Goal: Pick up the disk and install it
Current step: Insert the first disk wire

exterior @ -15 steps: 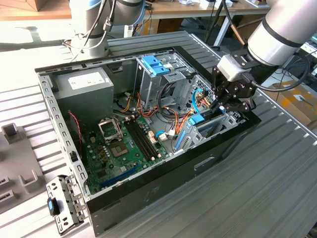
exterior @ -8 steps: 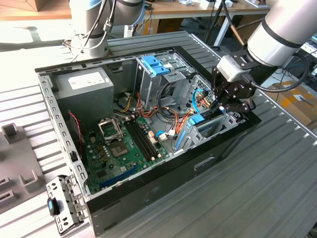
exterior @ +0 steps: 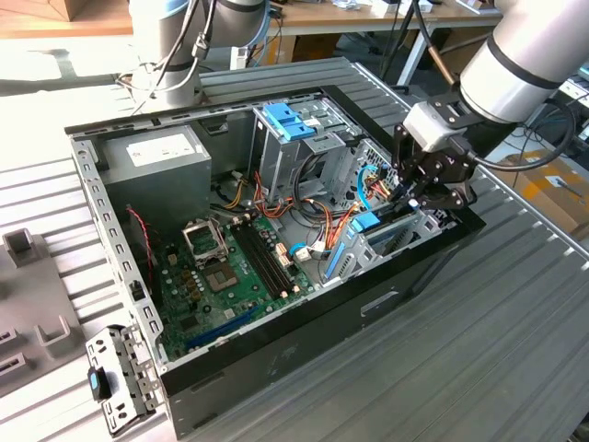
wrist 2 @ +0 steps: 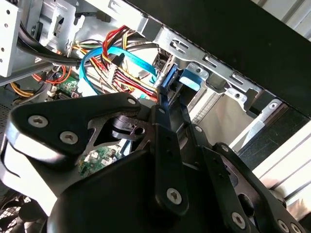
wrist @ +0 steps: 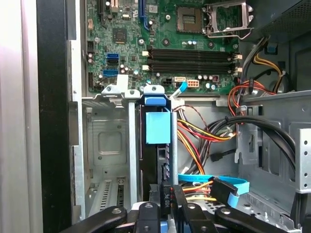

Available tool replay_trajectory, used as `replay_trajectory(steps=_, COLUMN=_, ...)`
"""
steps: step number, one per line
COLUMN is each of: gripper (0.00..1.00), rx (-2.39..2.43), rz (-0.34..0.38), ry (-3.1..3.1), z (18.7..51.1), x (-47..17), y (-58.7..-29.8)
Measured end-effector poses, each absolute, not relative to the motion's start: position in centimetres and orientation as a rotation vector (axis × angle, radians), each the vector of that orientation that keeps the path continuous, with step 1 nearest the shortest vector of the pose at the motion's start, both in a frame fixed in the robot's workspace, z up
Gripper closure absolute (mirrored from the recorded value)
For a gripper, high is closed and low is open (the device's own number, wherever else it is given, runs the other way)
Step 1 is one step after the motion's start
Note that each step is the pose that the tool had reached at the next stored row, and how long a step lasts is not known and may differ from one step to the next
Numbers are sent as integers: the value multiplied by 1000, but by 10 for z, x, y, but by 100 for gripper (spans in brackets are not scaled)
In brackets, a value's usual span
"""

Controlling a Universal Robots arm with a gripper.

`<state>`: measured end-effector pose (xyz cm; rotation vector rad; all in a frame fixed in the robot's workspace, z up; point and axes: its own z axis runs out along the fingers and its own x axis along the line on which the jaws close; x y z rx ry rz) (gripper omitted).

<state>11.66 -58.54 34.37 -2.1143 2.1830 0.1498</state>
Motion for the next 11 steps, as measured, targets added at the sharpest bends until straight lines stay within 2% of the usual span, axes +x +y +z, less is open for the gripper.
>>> replay_trajectory(steps=3, gripper=75, rx=-2114, rz=150, ry=2183, z=358, x=117, y=-585)
replay_trajectory(steps=6, gripper=75, rx=-2114, rz=154, ry=2182, z=358, x=117, y=-585)
replay_trajectory(steps=7, gripper=77, rx=-2113, rz=159, ry=2182, z=358, x=117, y=-585)
replay_trajectory(steps=8, gripper=84, rx=-2113, rz=164, ry=2182, z=358, x=118, y=-585)
replay_trajectory(steps=9, gripper=84, rx=-2113, rz=169, ry=2182, z=357, x=118, y=-585)
replay_trajectory(steps=10, gripper=89, rx=-2115, rz=177, ry=2185, z=355, x=120, y=-585)
replay_trajectory(steps=11, gripper=89, rx=-2116, rz=183, ry=2187, z=354, x=122, y=-585)
